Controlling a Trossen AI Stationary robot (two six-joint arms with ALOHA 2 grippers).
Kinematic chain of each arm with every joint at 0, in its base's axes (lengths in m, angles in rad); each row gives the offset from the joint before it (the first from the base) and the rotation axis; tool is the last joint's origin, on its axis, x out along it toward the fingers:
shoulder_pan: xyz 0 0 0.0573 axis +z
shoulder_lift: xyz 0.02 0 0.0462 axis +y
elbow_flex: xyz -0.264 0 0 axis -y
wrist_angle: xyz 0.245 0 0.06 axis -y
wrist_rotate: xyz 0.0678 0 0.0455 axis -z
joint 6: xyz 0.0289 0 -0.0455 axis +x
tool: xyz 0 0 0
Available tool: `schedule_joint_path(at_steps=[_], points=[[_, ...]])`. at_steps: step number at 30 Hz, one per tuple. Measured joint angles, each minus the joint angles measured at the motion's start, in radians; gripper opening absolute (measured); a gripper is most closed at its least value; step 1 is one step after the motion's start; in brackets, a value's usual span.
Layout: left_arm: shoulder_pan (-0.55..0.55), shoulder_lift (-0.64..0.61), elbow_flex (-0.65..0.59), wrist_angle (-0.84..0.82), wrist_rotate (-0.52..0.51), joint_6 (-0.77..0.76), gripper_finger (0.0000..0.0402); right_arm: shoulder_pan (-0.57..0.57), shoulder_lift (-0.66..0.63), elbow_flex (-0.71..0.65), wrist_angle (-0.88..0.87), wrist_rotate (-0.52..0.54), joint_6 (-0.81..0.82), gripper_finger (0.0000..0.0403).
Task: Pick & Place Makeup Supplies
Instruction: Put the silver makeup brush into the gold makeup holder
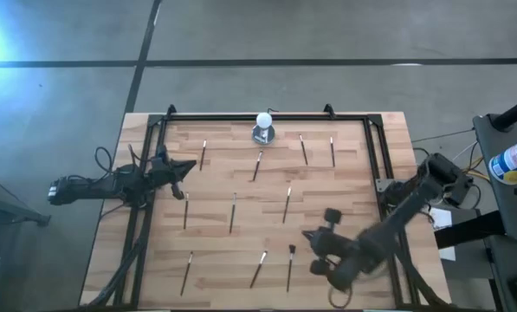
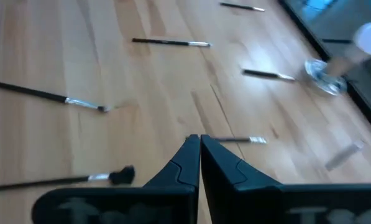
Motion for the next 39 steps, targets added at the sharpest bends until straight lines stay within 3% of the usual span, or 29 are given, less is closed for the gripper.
schedule_joint_path(at_steps=[4, 9, 15, 22, 26, 30, 35, 39], points=[[0.0, 0.0, 0.0, -0.002, 0.027, -0.186, 0.0, -0.155, -0.095, -0.187, 0.437, -0.198, -0.324, 0.0008], [0.0, 0.001, 0.0, 0.008, 0.028, -0.206, 0.0, -0.342, -0.169, -0.392, 0.9, -0.448, -0.563, 0.0008], [0.0, 0.001, 0.0, 0.029, -0.003, -0.168, 0.0, -0.51, -0.176, -0.553, 1.237, -0.508, -0.633, 0.0008], [0.001, 0.003, 0.0, 0.09, -0.028, -0.2, 0.0, -0.631, -0.134, -0.62, 1.359, -0.518, -0.597, 0.0008], [0.002, 0.029, 0.0, 0.087, -0.067, -0.301, 0.0001, -0.654, -0.112, -0.621, 1.383, -0.533, -0.599, 0.0008], [0.001, 0.106, 0.0, 0.085, 0.003, -0.351, 0.0001, -0.658, -0.082, -0.624, 1.438, -0.532, -0.639, 0.0008], [0.0, 0.223, 0.002, 0.2, -0.001, -0.308, 0.0, -0.656, -0.057, -0.624, 1.502, -0.532, -0.649, 0.0008], [0.002, 0.33, 0.056, 0.167, -0.016, -0.337, 0.0, -0.654, -0.048, -0.624, 1.518, -0.531, -0.653, 0.0008]])
